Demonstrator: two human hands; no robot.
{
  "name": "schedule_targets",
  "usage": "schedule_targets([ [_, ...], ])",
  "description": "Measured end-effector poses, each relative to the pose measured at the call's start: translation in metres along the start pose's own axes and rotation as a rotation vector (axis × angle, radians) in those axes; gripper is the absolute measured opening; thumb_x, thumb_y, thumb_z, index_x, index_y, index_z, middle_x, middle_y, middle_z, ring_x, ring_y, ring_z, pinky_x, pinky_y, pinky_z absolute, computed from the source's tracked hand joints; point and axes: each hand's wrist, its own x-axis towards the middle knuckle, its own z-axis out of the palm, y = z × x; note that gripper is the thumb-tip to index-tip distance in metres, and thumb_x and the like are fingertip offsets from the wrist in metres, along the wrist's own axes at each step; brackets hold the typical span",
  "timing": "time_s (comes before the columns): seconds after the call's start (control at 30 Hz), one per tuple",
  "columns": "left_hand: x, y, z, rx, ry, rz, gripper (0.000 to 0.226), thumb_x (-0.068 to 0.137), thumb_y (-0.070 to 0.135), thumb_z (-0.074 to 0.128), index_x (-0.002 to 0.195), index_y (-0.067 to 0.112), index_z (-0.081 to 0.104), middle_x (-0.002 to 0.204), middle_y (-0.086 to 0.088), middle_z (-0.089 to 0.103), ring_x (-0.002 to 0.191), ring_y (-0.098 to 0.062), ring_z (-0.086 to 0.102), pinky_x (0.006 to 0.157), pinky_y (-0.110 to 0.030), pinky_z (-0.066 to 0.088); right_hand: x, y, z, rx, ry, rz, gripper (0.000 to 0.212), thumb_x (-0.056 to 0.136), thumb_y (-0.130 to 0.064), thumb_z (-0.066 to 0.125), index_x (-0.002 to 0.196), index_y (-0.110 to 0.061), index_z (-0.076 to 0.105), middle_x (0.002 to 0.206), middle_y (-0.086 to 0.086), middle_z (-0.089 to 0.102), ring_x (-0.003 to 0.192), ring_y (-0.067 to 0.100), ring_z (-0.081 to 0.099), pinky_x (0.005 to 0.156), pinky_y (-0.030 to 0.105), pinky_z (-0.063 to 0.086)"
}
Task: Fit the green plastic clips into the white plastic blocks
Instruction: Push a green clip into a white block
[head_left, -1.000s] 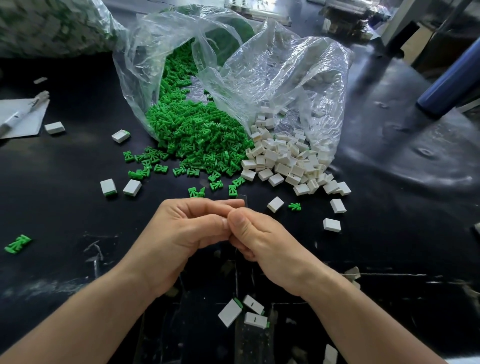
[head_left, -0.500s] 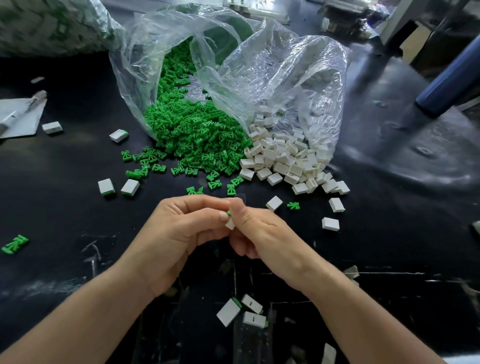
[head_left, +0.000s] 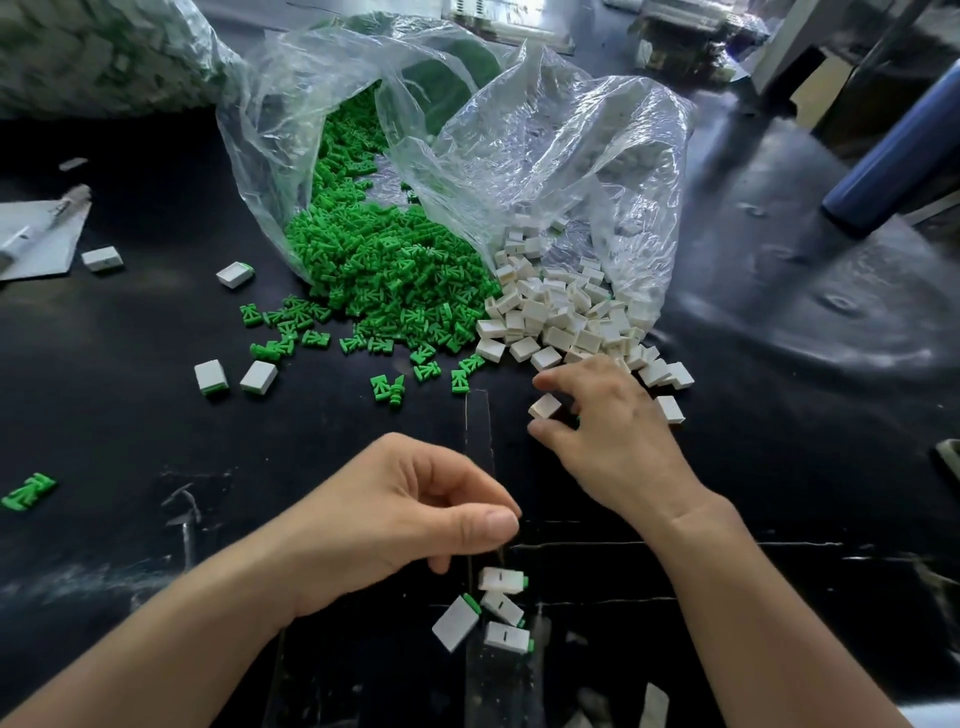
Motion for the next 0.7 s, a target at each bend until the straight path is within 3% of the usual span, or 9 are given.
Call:
schedule_targets([
  [0.07,0.001,0.0,-0.001,0.004,0.079,-0.007,0.025,0.062,0.036,0.078,0.079,0.017,0.075,0.062,-0.002,0.068,0.047,-0.002,0.052,0.041,-0.01,0.036,0.001,0.0,0.003,-0.01,-0.014,-0.014,0.034,0.084,-0.022,0.064,0.118,-0.02,0.06,0.112,-0.002,0.052,0.109,0.015,0.048,0.096,0.026,0.036],
  [0.17,0.005,-0.003,-0.003,-0.054,0.26,-0.037,0.023,0.065,0.028,0.069,0.082,0.013,0.074,0.066,-0.004,0.07,0.048,-0.006,0.055,0.038,-0.015,0.038,-0.001,-0.005,0.005,0.089,0.06,-0.089,0.032,0.08,-0.017,0.069,0.111,-0.017,0.062,0.098,-0.007,0.055,0.087,0.006,0.049,0.086,0.016,0.038],
  [0.23,0.009,-0.004,-0.004,-0.156,0.359,-0.058,0.024,0.067,0.023,0.068,0.089,0.013,0.07,0.069,-0.005,0.071,0.051,-0.01,0.062,0.04,-0.017,0.045,-0.004,-0.014,0.007,0.217,0.089,-0.143,0.031,0.075,-0.014,0.073,0.104,-0.016,0.063,0.085,-0.015,0.052,0.073,0.0,0.049,0.073,0.006,0.037],
  [0.33,0.01,-0.005,-0.005,-0.228,0.399,-0.065,0.039,0.059,0.029,0.065,0.094,0.013,0.065,0.074,-0.008,0.073,0.06,-0.014,0.068,0.048,-0.02,0.052,-0.013,-0.027,0.013,0.351,0.056,-0.255,0.03,0.071,-0.011,0.077,0.098,-0.014,0.063,0.084,-0.013,0.054,0.07,0.0,0.05,0.068,0.006,0.038],
  [0.47,0.01,-0.005,-0.007,-0.251,0.41,-0.058,0.027,0.063,0.017,0.068,0.086,0.003,0.068,0.067,-0.01,0.07,0.055,-0.013,0.065,0.048,-0.019,0.052,-0.018,-0.033,0.016,0.39,-0.043,-0.394,0.034,0.069,-0.019,0.077,0.098,-0.009,0.064,0.089,-0.006,0.058,0.075,-0.001,0.051,0.07,0.006,0.037],
  [0.57,0.011,-0.006,-0.009,-0.256,0.457,-0.047,0.007,0.075,0.003,0.067,0.082,0.003,0.068,0.065,-0.009,0.069,0.054,-0.012,0.065,0.047,-0.019,0.052,-0.014,-0.032,0.014,0.383,-0.025,-0.367,0.035,0.077,-0.035,0.064,0.1,-0.009,0.066,0.091,-0.005,0.061,0.079,0.003,0.055,0.071,0.008,0.038],
  [0.7,0.012,-0.005,-0.008,-0.272,0.473,-0.047,0.01,0.08,-0.006,0.062,0.081,0.003,0.067,0.067,-0.009,0.07,0.055,-0.014,0.066,0.047,-0.018,0.051,-0.006,-0.026,0.021,0.136,0.032,-0.295,0.031,0.091,-0.022,0.053,0.119,-0.011,0.061,0.107,0.005,0.06,0.103,0.02,0.052,0.087,0.02,0.034],
])
